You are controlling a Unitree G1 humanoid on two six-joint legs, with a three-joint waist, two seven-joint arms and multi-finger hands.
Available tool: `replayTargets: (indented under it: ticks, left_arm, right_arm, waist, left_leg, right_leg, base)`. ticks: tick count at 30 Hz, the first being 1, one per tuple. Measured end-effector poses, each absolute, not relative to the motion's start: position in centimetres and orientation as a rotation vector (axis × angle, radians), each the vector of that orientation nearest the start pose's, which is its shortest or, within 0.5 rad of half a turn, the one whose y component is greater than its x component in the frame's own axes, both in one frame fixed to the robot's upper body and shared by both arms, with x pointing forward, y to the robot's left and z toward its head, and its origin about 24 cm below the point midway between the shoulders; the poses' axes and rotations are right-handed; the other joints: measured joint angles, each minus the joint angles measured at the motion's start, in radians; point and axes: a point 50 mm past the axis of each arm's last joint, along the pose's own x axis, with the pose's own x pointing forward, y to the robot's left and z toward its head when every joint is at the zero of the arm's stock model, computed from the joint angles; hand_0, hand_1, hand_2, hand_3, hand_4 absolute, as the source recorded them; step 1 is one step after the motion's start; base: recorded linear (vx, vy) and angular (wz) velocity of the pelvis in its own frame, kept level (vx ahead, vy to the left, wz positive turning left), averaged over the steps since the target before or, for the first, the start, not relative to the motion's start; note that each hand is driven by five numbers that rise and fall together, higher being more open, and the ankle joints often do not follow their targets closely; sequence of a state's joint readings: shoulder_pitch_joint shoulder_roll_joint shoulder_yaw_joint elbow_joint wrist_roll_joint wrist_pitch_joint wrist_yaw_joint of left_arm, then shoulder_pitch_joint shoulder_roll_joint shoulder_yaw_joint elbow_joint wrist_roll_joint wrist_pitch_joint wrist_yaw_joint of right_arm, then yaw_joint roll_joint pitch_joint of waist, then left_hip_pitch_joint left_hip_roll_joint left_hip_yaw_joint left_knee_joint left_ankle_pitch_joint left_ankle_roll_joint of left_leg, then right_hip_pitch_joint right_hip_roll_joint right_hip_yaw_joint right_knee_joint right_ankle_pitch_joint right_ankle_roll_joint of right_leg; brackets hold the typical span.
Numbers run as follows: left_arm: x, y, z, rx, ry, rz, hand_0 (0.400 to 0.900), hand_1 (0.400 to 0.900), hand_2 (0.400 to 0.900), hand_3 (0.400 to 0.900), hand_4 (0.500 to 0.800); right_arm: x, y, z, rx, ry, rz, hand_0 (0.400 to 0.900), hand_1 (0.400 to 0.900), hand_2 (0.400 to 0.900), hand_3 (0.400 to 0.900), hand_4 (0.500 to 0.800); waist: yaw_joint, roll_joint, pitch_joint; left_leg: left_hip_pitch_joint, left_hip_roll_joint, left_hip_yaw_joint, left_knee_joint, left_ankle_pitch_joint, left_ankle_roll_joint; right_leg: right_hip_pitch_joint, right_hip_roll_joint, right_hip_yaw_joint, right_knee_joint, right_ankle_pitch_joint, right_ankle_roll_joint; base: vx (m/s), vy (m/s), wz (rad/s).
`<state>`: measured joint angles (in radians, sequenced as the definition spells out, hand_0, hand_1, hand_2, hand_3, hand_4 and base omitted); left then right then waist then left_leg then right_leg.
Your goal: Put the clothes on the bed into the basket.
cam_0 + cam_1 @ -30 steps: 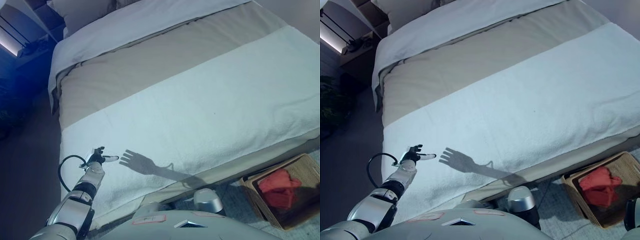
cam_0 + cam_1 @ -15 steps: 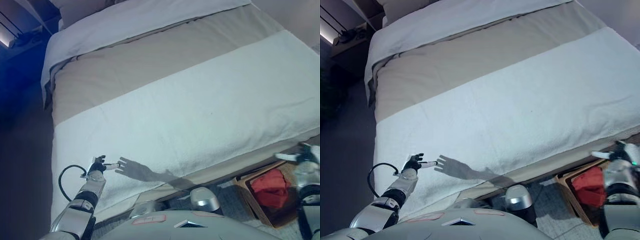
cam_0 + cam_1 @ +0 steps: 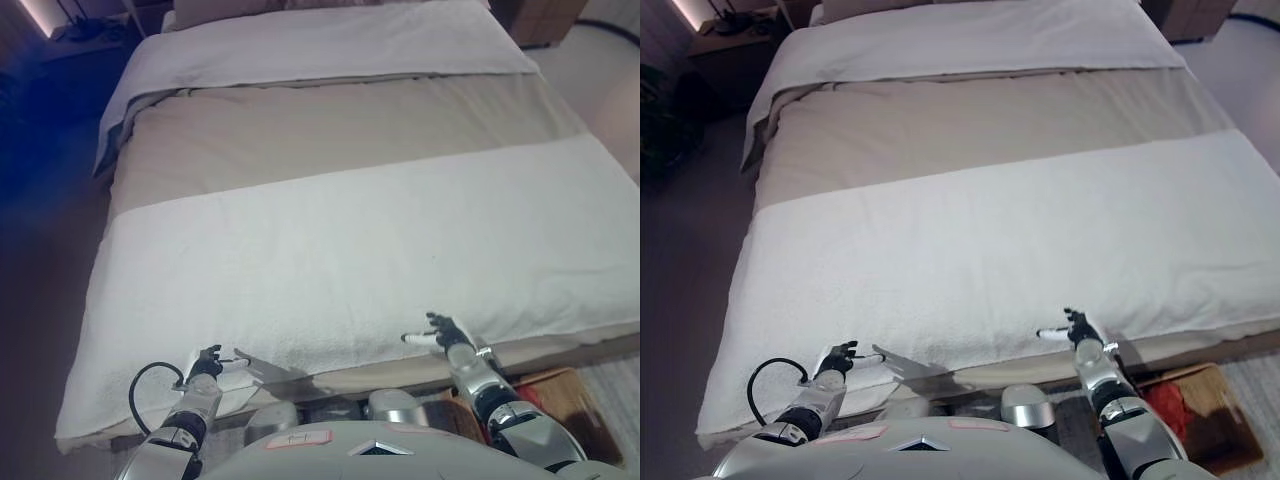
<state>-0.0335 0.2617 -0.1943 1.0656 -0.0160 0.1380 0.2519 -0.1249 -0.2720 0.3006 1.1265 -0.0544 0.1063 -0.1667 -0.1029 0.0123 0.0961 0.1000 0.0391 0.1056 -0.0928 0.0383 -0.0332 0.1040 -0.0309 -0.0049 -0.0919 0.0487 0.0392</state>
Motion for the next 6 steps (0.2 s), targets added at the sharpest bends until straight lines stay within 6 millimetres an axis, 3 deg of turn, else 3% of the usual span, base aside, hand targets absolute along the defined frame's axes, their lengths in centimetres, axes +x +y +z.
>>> replayTargets:
  ticks: [6]
  left_arm:
    - [12.0, 24.0, -14.9, 0.483, 1.163, 0.190, 0.900, 0.900, 0.900, 0.900, 0.800]
  right_arm:
    - [12.1, -23.9, -15.2, -0.640, 1.185, 0.008, 0.900, 0.900, 0.900, 0.900, 0.800]
  waist:
    - [-0.003, -0.021, -0.025]
  left_leg:
    - [-0.002, 0.001, -0.007, 0.000, 0.000, 0.005]
  right_leg:
    - [0.003, 0.001, -0.003, 0.000, -0.002, -0.003]
  base:
    - [0.00, 0.011, 0.02]
